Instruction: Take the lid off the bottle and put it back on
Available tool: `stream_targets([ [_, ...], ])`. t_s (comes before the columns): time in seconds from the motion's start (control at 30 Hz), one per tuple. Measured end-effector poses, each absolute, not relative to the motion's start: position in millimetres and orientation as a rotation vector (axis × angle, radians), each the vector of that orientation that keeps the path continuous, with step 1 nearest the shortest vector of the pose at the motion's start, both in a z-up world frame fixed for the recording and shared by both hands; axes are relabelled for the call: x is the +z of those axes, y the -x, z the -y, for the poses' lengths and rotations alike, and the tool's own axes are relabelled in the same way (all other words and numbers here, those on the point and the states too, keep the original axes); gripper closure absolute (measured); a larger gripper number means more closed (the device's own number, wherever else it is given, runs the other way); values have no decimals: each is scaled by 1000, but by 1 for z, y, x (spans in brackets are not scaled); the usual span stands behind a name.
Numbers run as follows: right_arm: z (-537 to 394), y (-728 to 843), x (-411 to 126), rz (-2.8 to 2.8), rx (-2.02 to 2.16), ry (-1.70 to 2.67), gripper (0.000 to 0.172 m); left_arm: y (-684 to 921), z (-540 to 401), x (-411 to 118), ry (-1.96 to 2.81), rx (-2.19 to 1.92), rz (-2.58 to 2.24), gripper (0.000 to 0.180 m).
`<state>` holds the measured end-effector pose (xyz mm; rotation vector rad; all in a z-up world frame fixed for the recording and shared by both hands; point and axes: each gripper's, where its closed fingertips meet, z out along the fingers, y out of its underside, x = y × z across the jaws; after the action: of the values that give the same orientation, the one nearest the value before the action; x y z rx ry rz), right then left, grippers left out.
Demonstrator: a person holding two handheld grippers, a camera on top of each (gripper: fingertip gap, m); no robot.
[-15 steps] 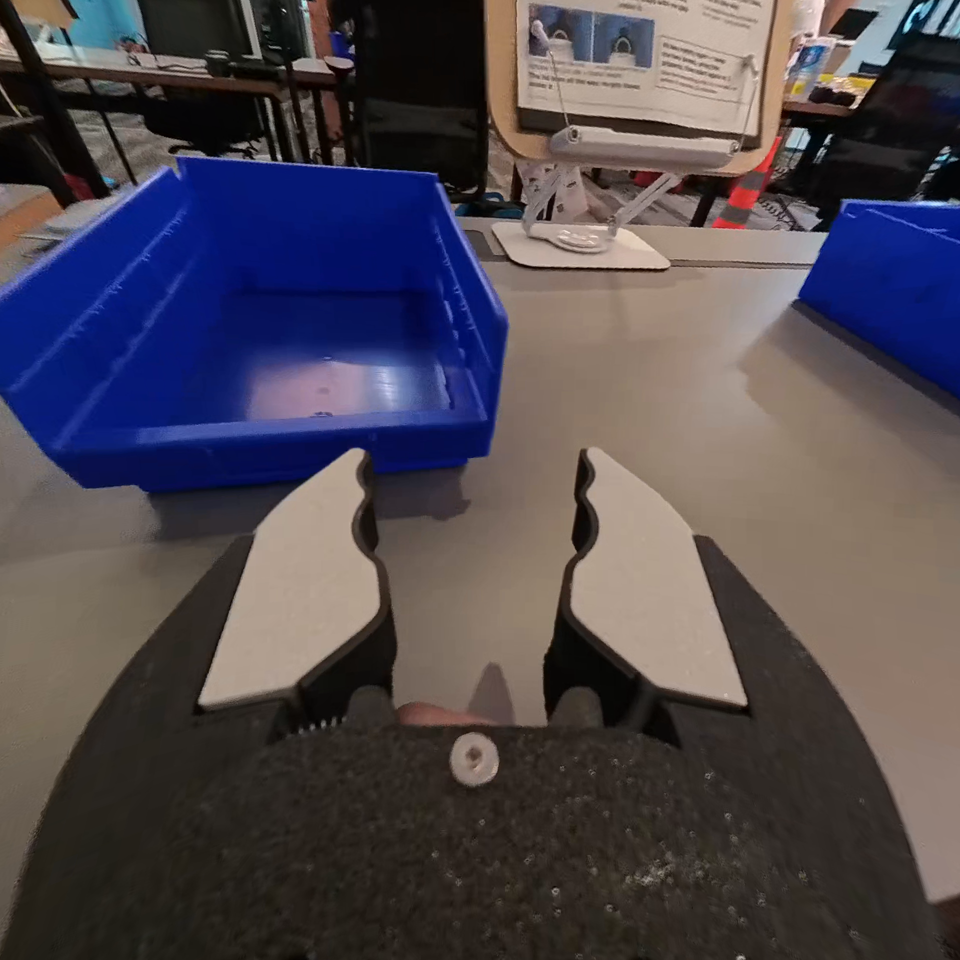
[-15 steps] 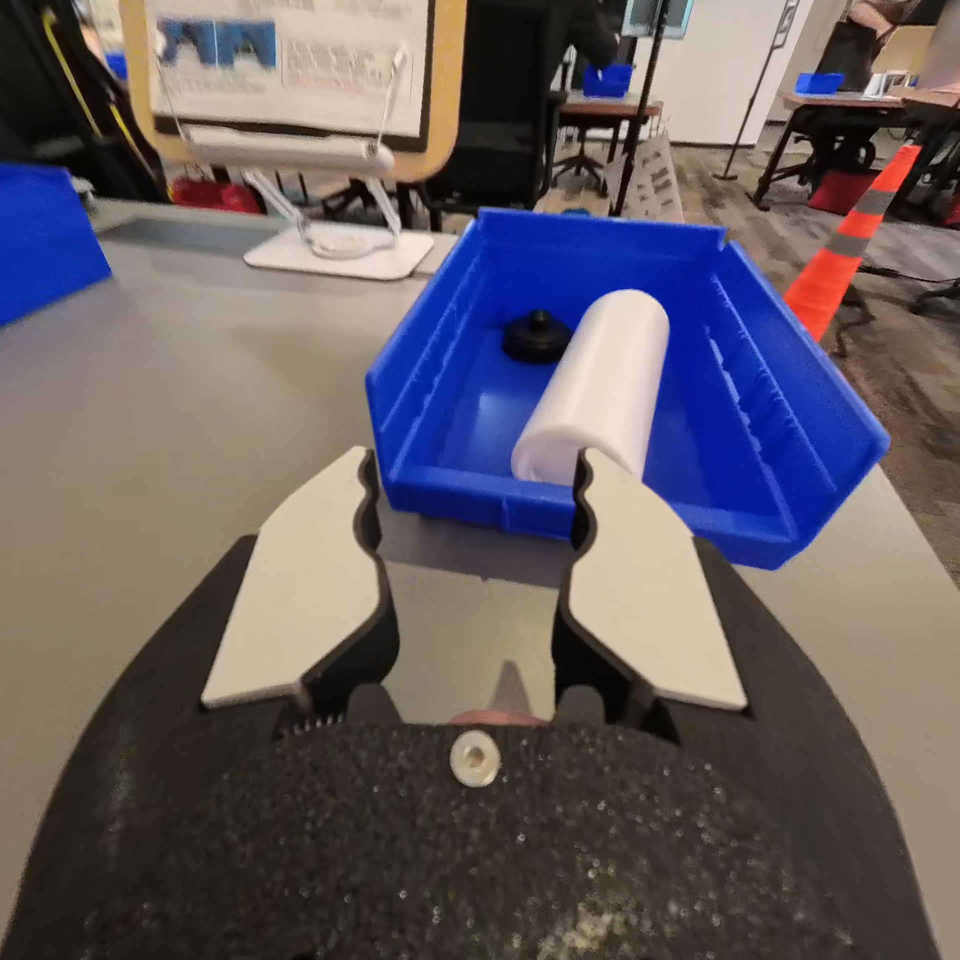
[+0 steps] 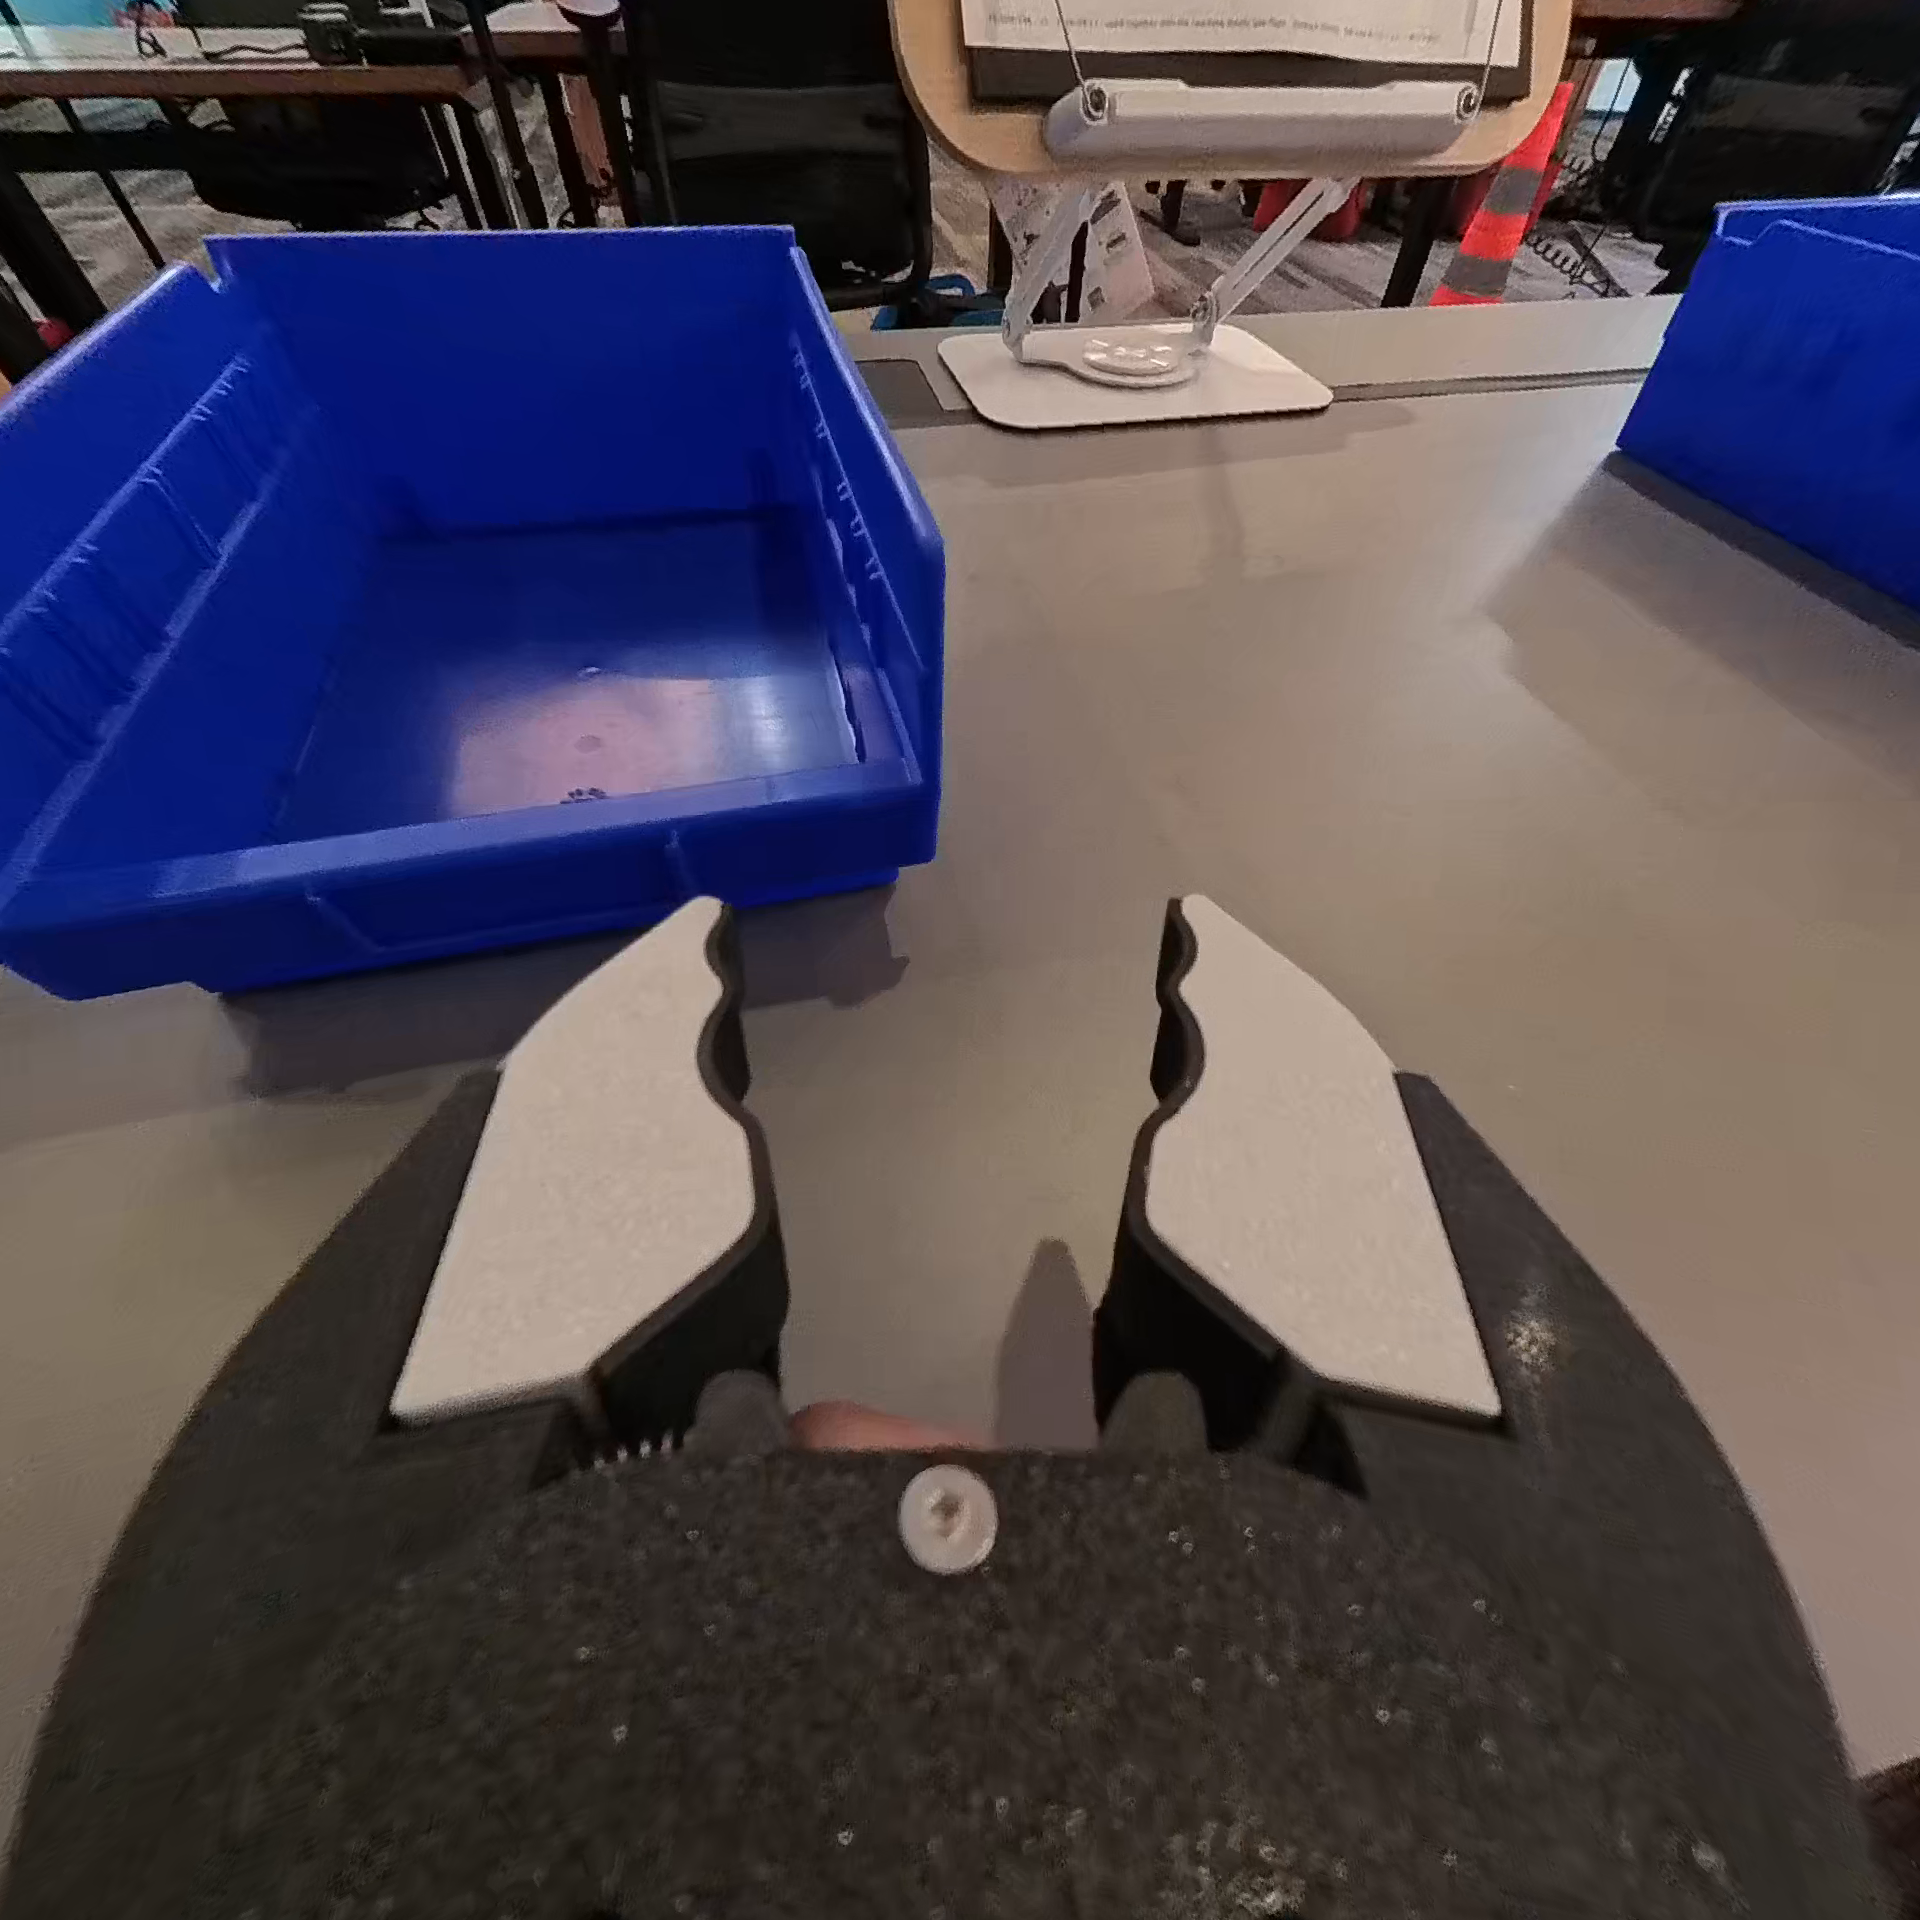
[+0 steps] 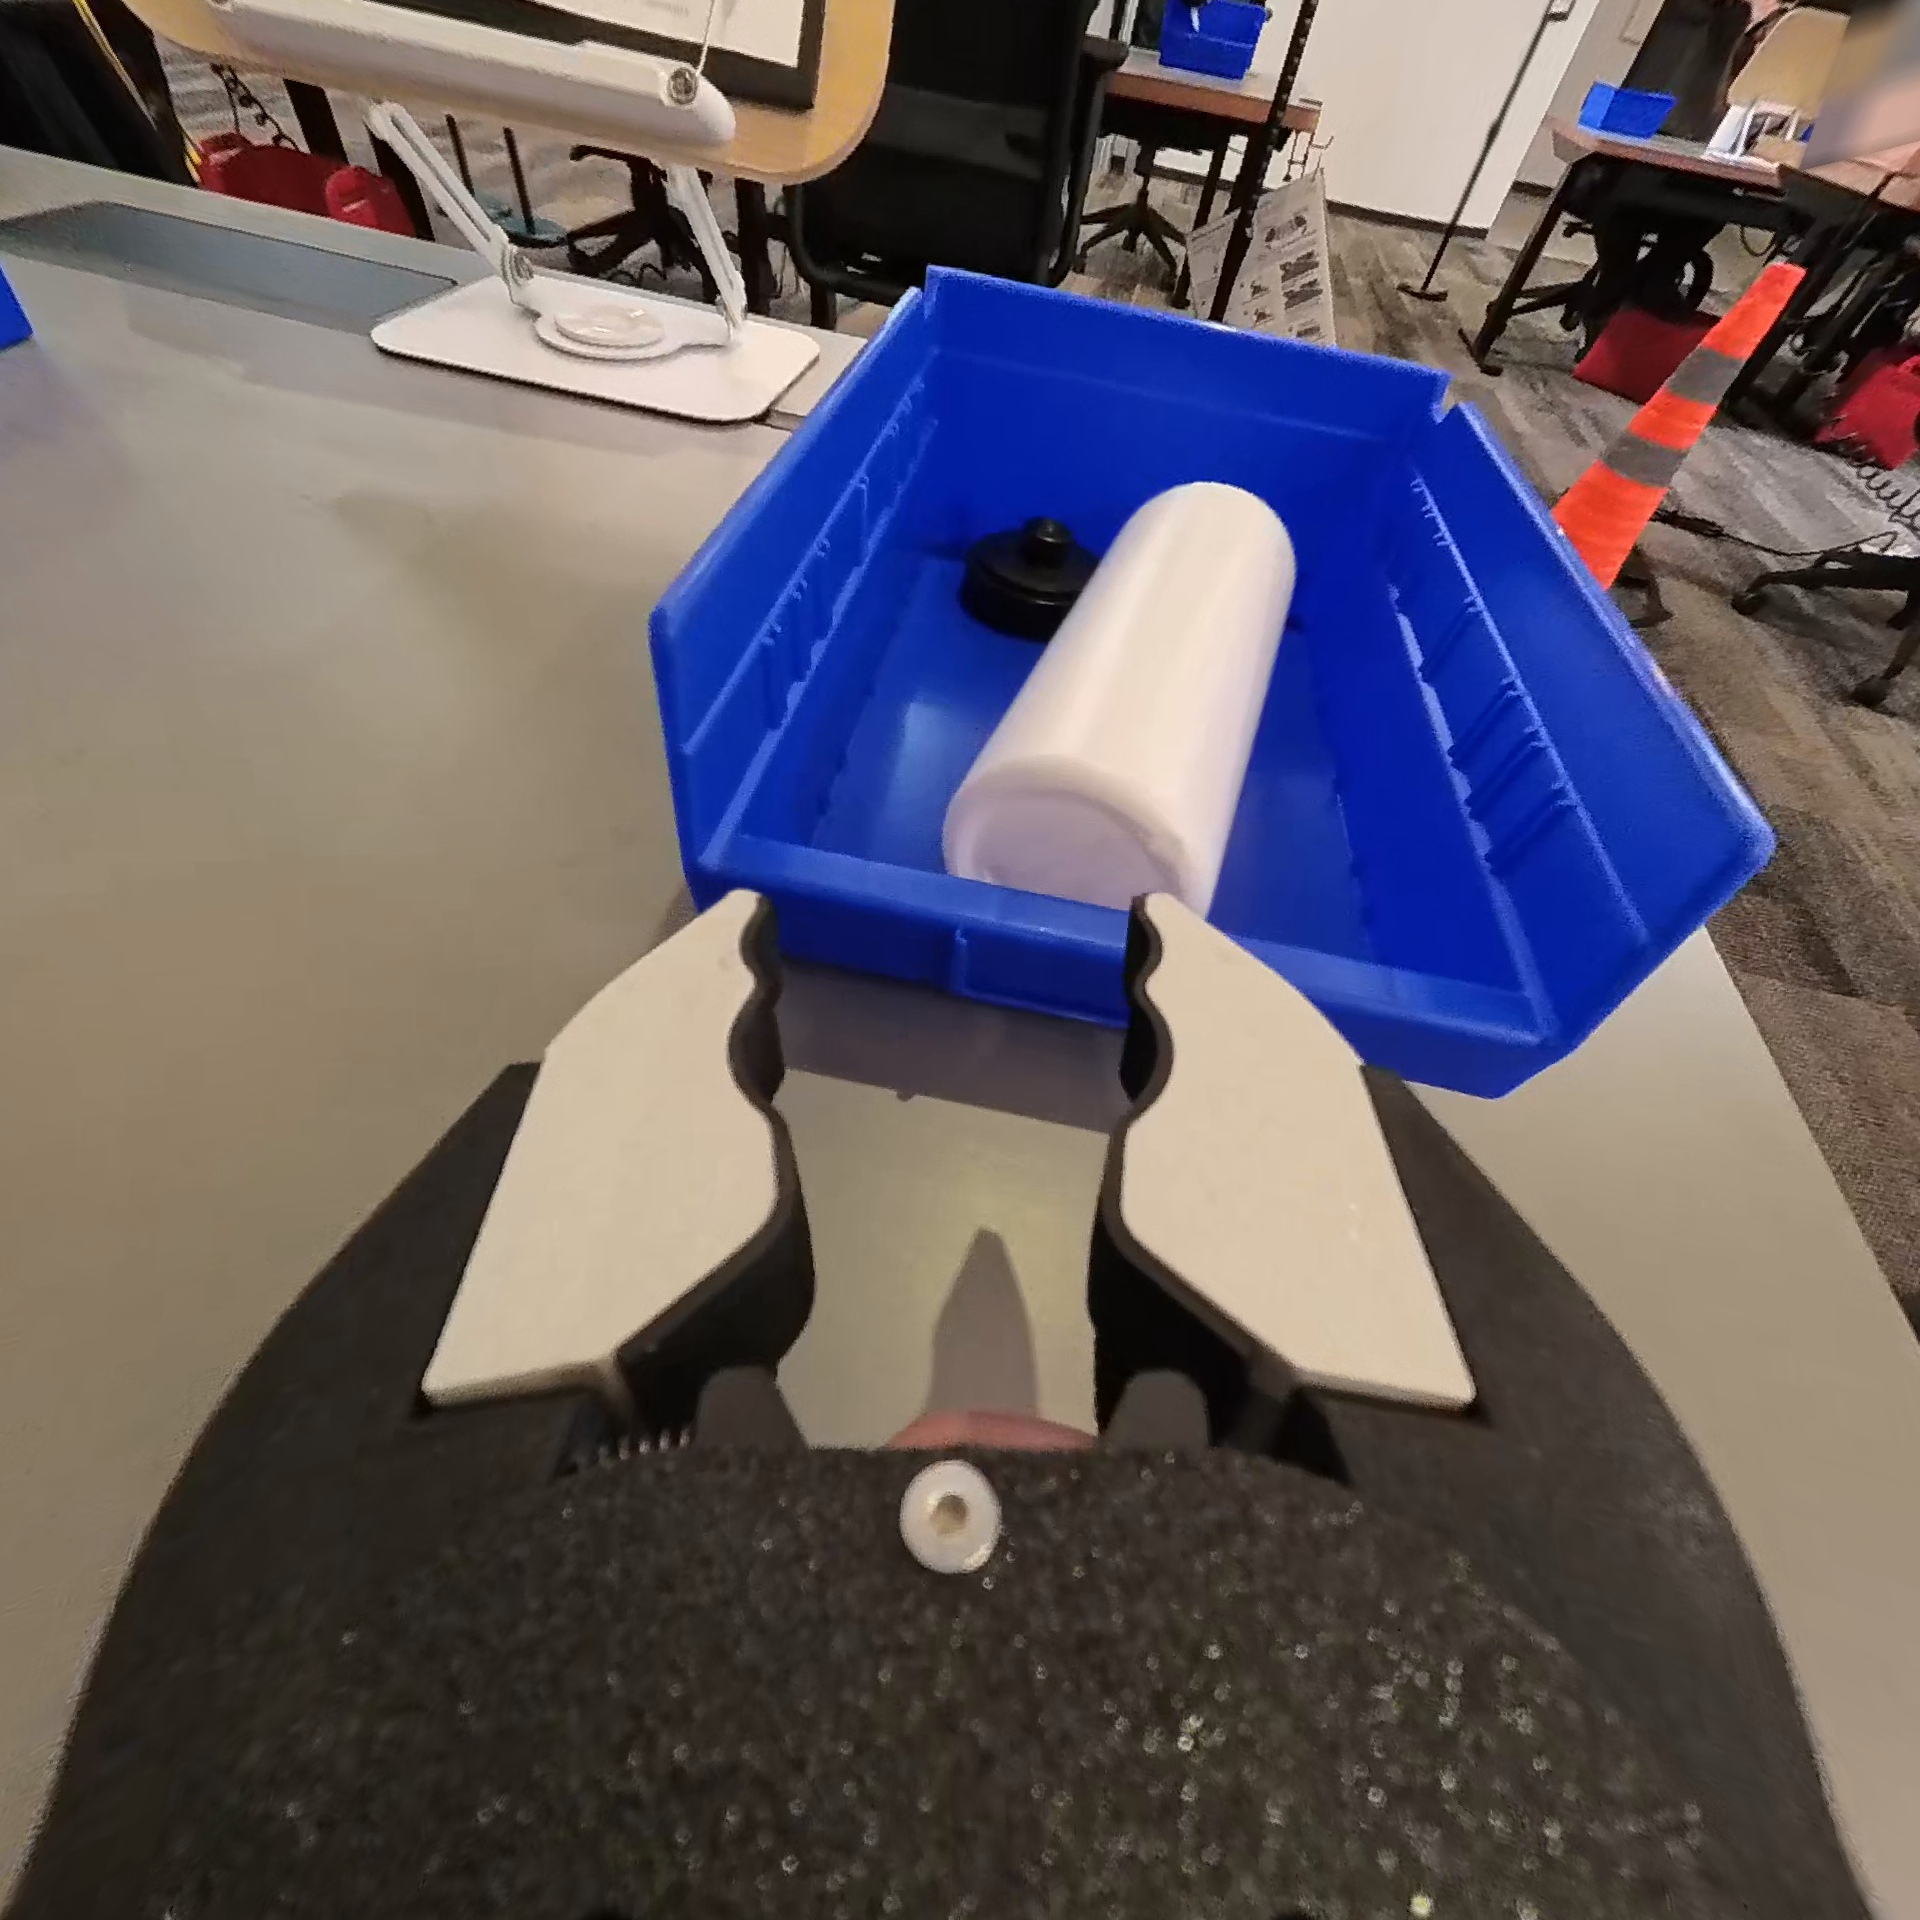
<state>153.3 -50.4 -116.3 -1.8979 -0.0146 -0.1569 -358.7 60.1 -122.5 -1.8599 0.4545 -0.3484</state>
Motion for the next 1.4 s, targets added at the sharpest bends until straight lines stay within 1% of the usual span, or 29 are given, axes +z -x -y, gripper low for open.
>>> stream_targets([
  [0.17,50,-159,-114,-21,-144,1872,111,348,-58,-120,1842,-399,-472,105],
  [0.3,52,-166,-109,-33,-170,1843,115,295,-47,-119,1834,-579,-570,102],
  [0.47,53,-176,-105,-31,-229,1816,115,164,-17,-111,1831,-843,-860,100],
  [0.6,53,-188,-107,-57,-257,1824,114,52,0,-112,1885,-875,-1097,98],
  [0.8,57,-196,-112,-135,-197,1839,111,-91,-9,-124,2031,-953,-1073,100],
  [0.83,58,-196,-114,-138,-190,1844,111,-105,-14,-128,2051,-936,-1054,104],
  [0.87,59,-196,-116,-142,-185,1852,111,-114,-20,-129,2066,-930,-1014,112],
  [0.9,61,-196,-117,-147,-181,1859,111,-121,-23,-128,2076,-964,-970,114],
  [0.93,62,-196,-119,-151,-175,1867,111,-125,-24,-126,2087,-1011,-924,123],
  [0.97,63,-196,-121,-155,-171,1877,110,-124,-28,-125,2094,-1024,-871,141],
  [1.1,70,-203,-131,-235,-187,1920,108,-102,-50,-122,2079,-820,-796,162],
  [1.17,74,-209,-134,-302,-207,1934,105,-89,-55,-122,2069,-746,-794,168],
  [1.27,73,-207,-136,-363,-166,1933,104,-69,-55,-122,2058,-680,-775,174],
  [1.4,70,-206,-146,-441,-170,1981,115,-46,-43,-122,2026,-651,-787,177],
])
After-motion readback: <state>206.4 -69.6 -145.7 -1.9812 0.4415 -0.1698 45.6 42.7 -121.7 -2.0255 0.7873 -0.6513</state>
